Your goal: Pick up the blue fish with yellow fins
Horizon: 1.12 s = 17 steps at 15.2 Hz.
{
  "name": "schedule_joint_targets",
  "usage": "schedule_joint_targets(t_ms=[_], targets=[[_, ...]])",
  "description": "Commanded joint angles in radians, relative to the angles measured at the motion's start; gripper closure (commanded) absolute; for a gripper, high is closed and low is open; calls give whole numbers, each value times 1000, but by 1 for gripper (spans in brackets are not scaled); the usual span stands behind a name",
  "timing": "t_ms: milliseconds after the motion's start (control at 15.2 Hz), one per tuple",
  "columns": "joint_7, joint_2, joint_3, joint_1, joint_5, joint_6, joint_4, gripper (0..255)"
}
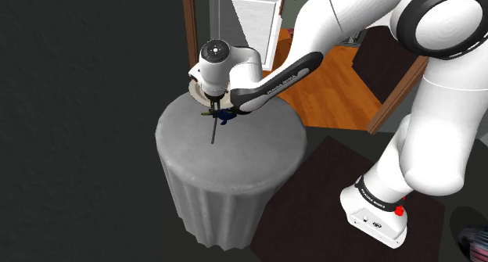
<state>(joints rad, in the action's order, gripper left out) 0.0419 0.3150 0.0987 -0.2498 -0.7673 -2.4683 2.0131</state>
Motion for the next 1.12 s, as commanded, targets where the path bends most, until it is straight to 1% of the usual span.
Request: schedule_joint_targets(t_ms=[0,198,330,396,990,1056], targets=[[-20,20,-6,-4,-20,-17,0,0],[-55,53,-18,-10,-51,-44,1,0],[-55,53,-18,-10,-51,-44,1,0],[-54,52,-17,-11,-50,-43,1,255],[-55,53,-18,-10,-51,-44,1,255],[-45,44,-15,-8,-42,-36,1,255]])
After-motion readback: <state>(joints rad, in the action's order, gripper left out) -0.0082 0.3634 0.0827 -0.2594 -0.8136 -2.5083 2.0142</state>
